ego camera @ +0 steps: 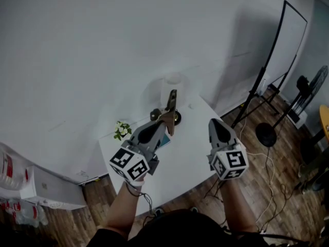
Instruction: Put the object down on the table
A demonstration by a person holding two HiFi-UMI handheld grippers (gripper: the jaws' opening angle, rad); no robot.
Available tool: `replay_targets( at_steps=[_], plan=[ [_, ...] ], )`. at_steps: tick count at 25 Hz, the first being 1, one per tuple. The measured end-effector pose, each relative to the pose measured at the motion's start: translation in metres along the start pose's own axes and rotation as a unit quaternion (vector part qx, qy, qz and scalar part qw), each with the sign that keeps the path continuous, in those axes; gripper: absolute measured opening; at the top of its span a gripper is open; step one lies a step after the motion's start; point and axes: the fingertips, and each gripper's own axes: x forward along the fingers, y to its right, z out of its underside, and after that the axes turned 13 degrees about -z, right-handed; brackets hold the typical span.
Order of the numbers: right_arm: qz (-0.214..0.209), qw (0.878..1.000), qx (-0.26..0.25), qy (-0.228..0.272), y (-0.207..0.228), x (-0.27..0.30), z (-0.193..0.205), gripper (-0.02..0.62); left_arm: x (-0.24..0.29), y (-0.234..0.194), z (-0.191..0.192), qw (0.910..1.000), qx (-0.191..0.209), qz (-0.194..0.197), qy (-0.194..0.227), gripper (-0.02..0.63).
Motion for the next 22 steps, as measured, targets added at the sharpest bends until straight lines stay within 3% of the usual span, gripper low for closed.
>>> replay_targets(
  at_steps=[5,9,15,22],
  plan=[
    [-0.002,1.0,0.007,0.005,0.015,-0.019,-0.001,0.005,0.007,0.023,0.006,1.0,-0.001,-0.004,-0.005,0.006],
    [-0.004,1.0,0.013,0.01,0.017,-0.012,0.004,0.003,0.01,0.017,0.01,0.9999,0.0,-0.005,-0.01,0.006],
    [-0.016,0.999,0.024,0.019,0.044,-0.042,0.008,0.003,0.025,0.057,0.023,0.9997,0.013,-0.015,-0.014,0.006],
    [-0.024,0.999,0.025,0.025,0.044,-0.036,0.008,0.003,0.024,0.05,0.024,0.9995,0.013,-0.027,-0.014,0.006]
  ],
)
